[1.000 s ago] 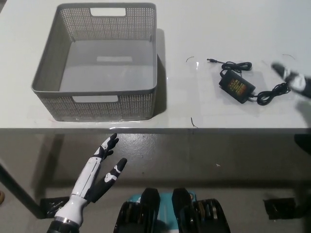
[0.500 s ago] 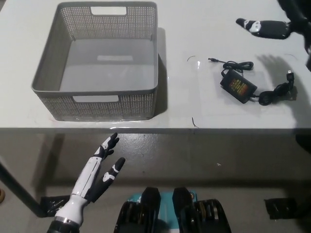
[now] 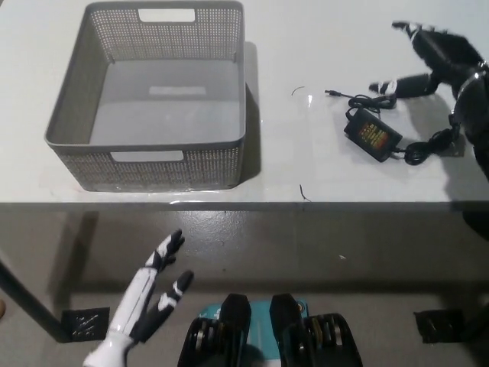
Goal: Use the right hand to pick up a black power cord and place it into a container on the left hand side
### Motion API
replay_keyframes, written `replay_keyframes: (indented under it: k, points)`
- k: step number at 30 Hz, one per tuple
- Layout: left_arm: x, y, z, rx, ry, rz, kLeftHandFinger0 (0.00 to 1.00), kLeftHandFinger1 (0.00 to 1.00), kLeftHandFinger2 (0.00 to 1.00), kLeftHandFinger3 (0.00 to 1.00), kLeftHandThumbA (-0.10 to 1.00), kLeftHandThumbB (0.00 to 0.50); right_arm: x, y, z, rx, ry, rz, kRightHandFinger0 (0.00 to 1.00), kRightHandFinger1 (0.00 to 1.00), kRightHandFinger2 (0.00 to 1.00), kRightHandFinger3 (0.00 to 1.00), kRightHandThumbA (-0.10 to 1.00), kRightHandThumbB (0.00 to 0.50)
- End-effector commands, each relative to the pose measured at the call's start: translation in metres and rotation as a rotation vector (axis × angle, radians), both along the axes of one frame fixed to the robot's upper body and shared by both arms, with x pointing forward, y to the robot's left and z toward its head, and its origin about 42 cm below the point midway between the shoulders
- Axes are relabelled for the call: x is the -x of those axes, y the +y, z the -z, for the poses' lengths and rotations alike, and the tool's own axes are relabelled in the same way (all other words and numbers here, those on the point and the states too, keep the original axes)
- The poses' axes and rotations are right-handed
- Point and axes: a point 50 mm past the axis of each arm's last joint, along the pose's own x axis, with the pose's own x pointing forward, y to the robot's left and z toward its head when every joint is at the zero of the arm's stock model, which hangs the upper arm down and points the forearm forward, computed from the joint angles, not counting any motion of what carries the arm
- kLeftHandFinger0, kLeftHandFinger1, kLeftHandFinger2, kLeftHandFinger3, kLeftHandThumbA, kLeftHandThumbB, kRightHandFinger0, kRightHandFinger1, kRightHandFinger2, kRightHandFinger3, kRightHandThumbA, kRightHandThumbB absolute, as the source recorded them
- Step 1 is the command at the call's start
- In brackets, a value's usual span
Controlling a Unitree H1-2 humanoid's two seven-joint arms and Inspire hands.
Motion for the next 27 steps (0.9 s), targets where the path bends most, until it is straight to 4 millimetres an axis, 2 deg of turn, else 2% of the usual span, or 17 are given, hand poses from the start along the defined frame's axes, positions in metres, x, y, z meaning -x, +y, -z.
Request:
replay_keyframes:
  k: [1, 4, 9, 15, 21, 22, 27]
  points:
    - [0.003, 0.000, -0.011, -0.001, -0.081, 0.014, 1.00, 1.00, 1.00, 1.00, 0.88, 0.036, -0.004, -0.003, -0.001, 0.030, 0.006, 0.017, 1.00, 1.00, 1.00, 1.00, 0.87, 0.500]
    - [0.002, -0.001, -0.010, 0.001, -0.081, 0.018, 1.00, 1.00, 1.00, 1.00, 0.86, 0.039, -0.004, -0.009, 0.007, 0.001, 0.041, 0.034, 1.00, 1.00, 1.00, 1.00, 0.86, 0.500]
    - [0.002, -0.002, -0.010, -0.003, -0.066, 0.013, 1.00, 1.00, 1.00, 1.00, 0.91, 0.071, -0.002, -0.013, 0.011, -0.035, 0.118, 0.020, 1.00, 1.00, 1.00, 1.00, 0.88, 0.500]
    - [0.001, -0.003, -0.010, -0.013, -0.067, 0.022, 1.00, 1.00, 1.00, 1.00, 0.90, 0.054, 0.000, -0.012, 0.016, -0.041, 0.171, 0.012, 1.00, 1.00, 1.00, 1.00, 0.84, 0.500]
    - [-0.001, -0.003, -0.012, -0.012, -0.077, 0.024, 1.00, 1.00, 1.00, 1.00, 0.89, 0.064, 0.000, -0.011, 0.021, -0.059, 0.193, 0.007, 1.00, 1.00, 1.00, 1.00, 0.85, 0.500]
    - [-0.001, -0.003, -0.012, -0.011, -0.079, 0.026, 1.00, 1.00, 1.00, 1.00, 0.87, 0.049, 0.000, -0.011, 0.021, -0.063, 0.195, 0.005, 1.00, 1.00, 1.00, 1.00, 0.85, 0.500]
    - [-0.001, -0.004, -0.013, -0.018, -0.071, 0.021, 1.00, 1.00, 1.00, 1.00, 0.86, 0.046, -0.002, -0.010, 0.022, -0.065, 0.205, -0.005, 1.00, 1.00, 1.00, 1.00, 0.87, 0.500]
